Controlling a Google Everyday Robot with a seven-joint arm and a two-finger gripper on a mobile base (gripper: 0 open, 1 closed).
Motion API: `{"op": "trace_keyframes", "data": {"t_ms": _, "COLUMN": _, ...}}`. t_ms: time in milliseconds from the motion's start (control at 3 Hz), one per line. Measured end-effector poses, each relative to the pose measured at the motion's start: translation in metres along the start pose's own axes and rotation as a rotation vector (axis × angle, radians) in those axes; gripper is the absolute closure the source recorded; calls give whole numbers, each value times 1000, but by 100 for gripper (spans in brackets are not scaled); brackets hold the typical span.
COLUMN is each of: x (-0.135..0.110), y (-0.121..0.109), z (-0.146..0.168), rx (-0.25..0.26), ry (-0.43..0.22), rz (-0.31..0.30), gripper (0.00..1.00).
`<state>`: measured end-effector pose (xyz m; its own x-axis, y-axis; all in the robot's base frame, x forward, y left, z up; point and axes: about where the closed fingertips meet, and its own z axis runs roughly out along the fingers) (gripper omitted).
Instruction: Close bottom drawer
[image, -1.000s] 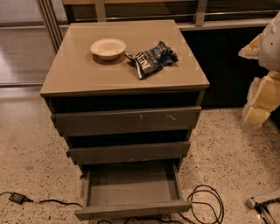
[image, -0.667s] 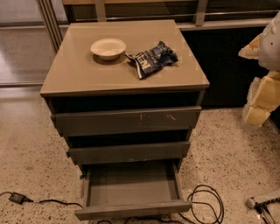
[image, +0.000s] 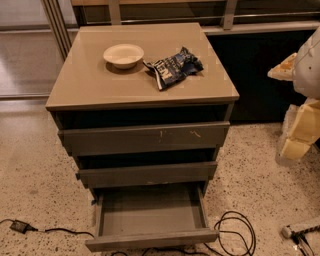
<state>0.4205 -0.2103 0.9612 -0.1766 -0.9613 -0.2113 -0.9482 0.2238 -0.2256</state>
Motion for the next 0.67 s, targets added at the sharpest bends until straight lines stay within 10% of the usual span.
{"op": "trace_keyframes", "data": {"t_ms": 667, "x": 11, "y": 27, "z": 76, "rx": -107, "ry": -109, "rz": -57, "gripper": 42}}
